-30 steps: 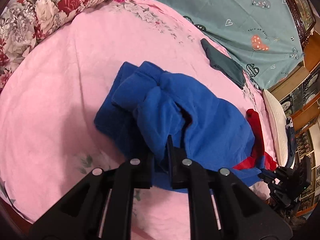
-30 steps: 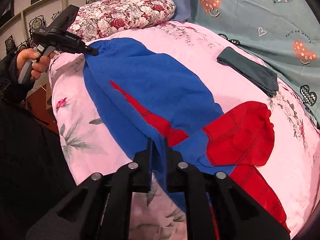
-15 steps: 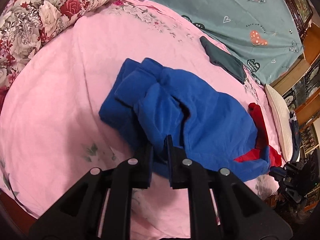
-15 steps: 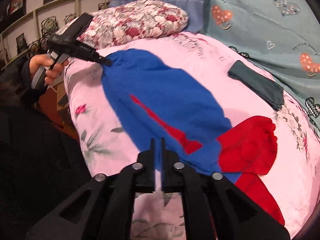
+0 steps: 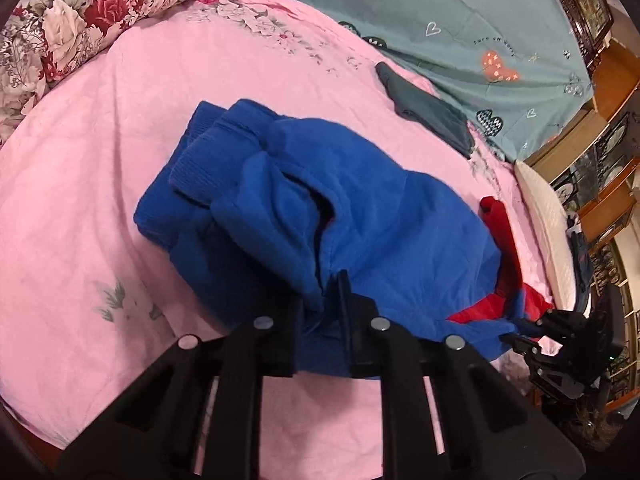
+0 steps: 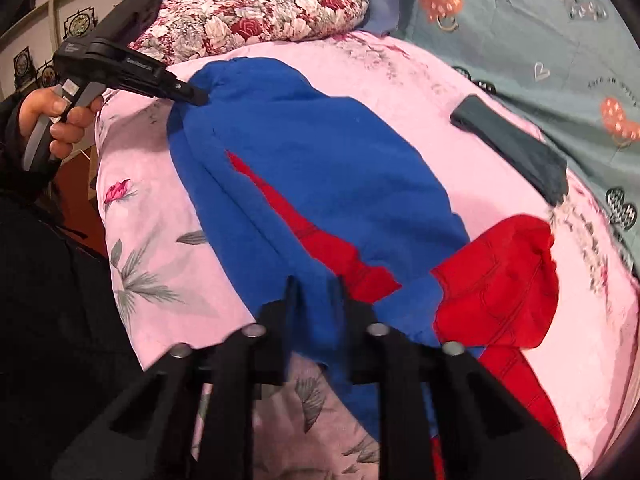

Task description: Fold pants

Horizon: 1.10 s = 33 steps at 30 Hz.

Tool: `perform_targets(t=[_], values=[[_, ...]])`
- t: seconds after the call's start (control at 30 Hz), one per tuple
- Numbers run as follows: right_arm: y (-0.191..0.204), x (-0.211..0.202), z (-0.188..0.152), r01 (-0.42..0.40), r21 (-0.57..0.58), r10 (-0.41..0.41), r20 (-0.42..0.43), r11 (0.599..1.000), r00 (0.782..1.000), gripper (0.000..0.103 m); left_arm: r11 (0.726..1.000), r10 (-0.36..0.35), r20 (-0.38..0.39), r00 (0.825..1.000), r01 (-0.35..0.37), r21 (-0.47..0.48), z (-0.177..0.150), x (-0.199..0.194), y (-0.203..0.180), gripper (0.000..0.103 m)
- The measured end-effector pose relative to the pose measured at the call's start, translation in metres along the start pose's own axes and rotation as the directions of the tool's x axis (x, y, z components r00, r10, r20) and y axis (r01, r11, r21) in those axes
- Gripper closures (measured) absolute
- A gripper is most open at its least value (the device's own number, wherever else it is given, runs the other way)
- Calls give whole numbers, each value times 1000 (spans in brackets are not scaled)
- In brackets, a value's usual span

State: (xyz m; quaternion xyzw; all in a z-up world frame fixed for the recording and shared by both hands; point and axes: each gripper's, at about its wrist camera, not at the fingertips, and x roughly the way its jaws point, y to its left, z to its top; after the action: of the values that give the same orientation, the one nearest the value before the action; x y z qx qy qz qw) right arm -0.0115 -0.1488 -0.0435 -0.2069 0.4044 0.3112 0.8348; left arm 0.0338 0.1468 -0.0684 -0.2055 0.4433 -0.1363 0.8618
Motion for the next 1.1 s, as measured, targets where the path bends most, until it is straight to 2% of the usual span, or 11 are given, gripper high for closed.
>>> perform_targets(t=[0.07, 0.17, 0.2, 0.23, 0.27, 0.53, 0.6, 0.63, 0.67, 0.93, 1.1], values=[[-4, -5, 1, -12, 12, 12, 13, 1000, 1000, 97, 1000, -5, 13, 1000, 5, 1, 1, -4, -1, 90], [-7, -15, 4, -39, 28, 37, 53, 999, 998, 96, 1000, -9, 23, 1000, 9, 11, 3, -7, -6, 90], [-10, -19, 5, -52, 35, 50, 62, 998, 997, 94, 1000, -11, 25, 1000, 10, 15, 4, -8, -7, 90], [-10, -21, 6, -59, 36, 56, 65, 998, 996, 85, 1000, -12, 27, 1000, 11, 18, 4, -8, -9, 90], [-9, -24, 7, -48, 27, 46, 74, 998, 996, 71, 1000, -14, 27, 1000, 13, 19, 4, -9, -10, 90], [18, -7, 17, -41, -92, 42, 10, 995, 999, 70, 1000, -16, 28, 999, 16, 7, 7, -9, -8, 90], [14, -1, 20, -67, -57, 67, -9, 996, 998, 83, 1000, -17, 30, 999, 17, 7, 8, -9, -8, 90], [9, 1, 22, -72, -35, 71, -16, 997, 997, 98, 1000, -18, 32, 999, 18, 6, 9, -9, -7, 90], [7, 2, 22, -71, -30, 71, -20, 997, 997, 100, 1000, -20, 33, 999, 20, 5, 10, -9, -7, 90], [-4, -27, 32, -104, 5, 103, 68, 995, 992, 102, 999, -33, 51, 998, 33, 14, 16, -14, -12, 90], [9, -44, 31, -157, -61, 161, 63, 986, 985, 102, 999, -22, 51, 998, 21, 33, 9, -26, -12, 90]])
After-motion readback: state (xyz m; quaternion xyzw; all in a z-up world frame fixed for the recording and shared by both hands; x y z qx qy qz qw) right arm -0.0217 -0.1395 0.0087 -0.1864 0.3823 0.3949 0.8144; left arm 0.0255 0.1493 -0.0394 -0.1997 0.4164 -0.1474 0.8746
